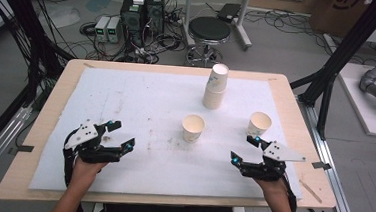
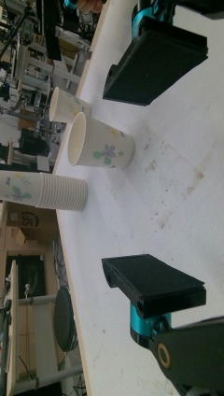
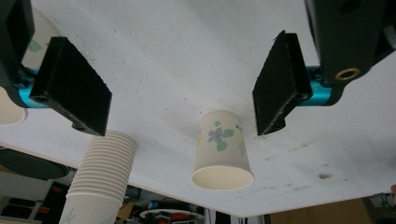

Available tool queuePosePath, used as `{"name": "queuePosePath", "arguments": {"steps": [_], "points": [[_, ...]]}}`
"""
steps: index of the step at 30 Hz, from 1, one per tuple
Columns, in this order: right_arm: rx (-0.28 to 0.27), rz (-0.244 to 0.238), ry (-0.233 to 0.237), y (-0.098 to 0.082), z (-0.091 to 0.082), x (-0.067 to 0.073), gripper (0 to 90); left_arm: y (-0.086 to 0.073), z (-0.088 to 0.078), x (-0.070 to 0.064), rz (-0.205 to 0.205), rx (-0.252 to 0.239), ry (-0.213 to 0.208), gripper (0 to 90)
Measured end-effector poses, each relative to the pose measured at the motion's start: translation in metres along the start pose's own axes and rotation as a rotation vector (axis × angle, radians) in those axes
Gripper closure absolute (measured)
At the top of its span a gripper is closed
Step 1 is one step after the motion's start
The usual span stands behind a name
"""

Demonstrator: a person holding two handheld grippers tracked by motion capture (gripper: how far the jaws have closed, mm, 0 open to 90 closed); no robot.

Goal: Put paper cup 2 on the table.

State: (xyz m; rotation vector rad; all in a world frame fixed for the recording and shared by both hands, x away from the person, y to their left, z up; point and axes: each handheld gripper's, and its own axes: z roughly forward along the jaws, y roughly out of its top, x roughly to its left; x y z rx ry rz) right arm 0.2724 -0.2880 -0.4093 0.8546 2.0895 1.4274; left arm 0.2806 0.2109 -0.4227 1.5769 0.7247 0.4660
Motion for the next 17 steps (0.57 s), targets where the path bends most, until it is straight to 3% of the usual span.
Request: {"name": "queuePosePath", "arguments": {"steps": [17], "points": [[-0.005, -0.012, -0.010, 0.0001, -0.0016, -0.0011, 20.3, -0.0008, 0.0007, 0.0012, -0.004, 0.001, 0.004, 16.6]]}}
